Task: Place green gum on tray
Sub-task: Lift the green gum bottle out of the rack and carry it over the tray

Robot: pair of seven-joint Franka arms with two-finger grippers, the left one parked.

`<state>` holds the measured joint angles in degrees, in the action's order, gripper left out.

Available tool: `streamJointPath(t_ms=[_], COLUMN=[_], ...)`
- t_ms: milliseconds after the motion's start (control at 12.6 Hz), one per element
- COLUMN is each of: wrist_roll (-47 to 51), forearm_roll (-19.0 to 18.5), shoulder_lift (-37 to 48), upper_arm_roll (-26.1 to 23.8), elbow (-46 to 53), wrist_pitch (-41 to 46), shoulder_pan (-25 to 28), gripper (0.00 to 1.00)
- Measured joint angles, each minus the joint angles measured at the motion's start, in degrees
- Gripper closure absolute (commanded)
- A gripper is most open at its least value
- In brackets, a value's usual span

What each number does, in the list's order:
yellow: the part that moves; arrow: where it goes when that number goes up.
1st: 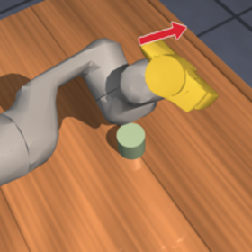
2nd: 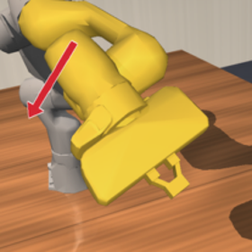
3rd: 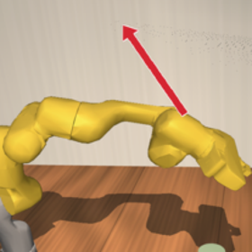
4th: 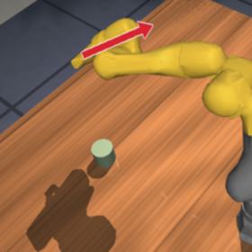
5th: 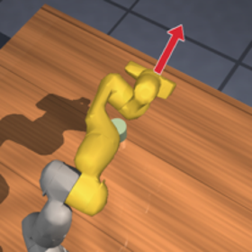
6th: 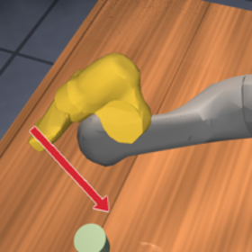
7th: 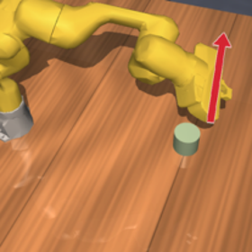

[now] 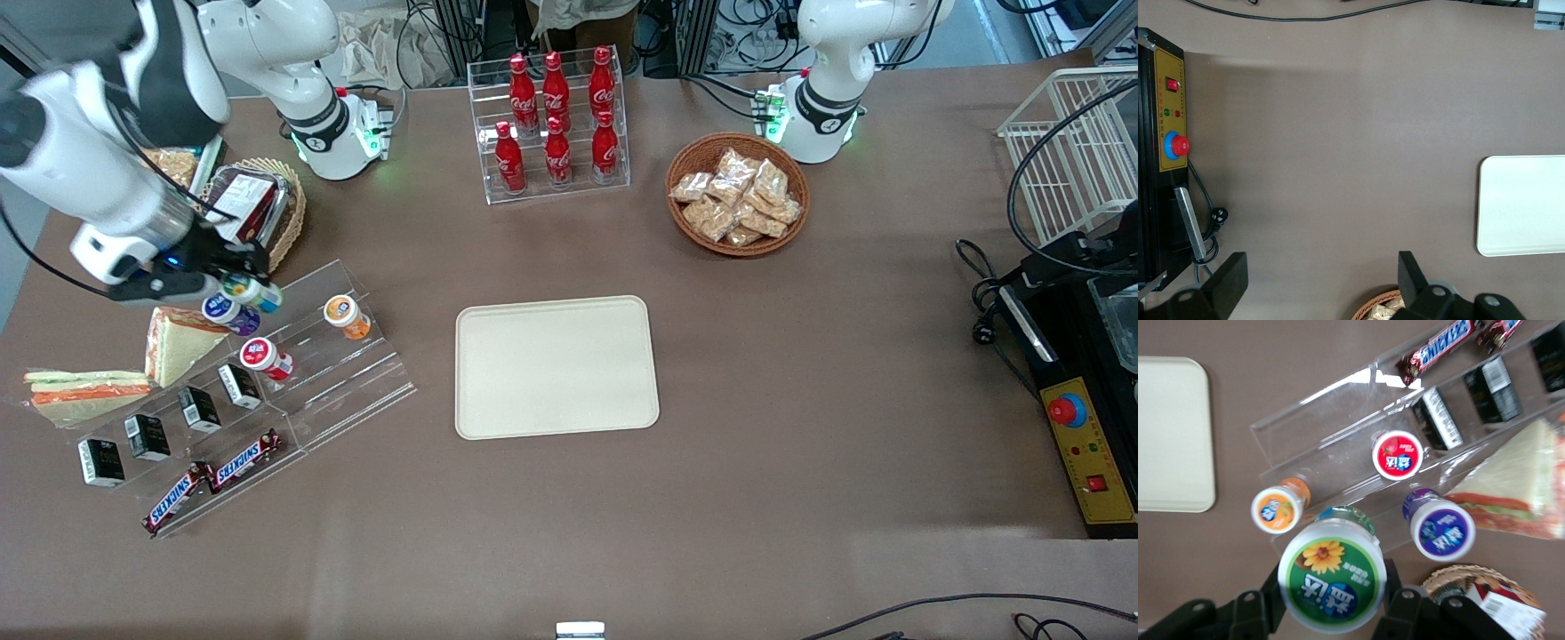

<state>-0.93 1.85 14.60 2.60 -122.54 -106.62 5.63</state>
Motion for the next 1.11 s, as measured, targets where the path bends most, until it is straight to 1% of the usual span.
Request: streamJointPath(t_ms=[239,398,557,875,955,1114], wrist_roll=[0.5,5.8,14.7,36.5,40.8,44.8], forearm_roll=[0.0,0.1,0.1,0.1,0.1,0.1], shoulder_lift=[0.2,-0.3,-1.9,-7.7,-9.3,-12.7], upper_arm_roll=[-0.1,-0.1,-0.2,-0.4,-0.5,-0.5], elbow=[11.7,16.1,18.3,21.7,22.1,22.0], wrist_pitch=[10.3,13.4,13.8,12.3,10.4,7.4], shoulder_pan=[1.6,3.8,9.0,21.2,23.6,26.1], gripper=[0.74,0.74,0.74,0.75,0.75,0.75])
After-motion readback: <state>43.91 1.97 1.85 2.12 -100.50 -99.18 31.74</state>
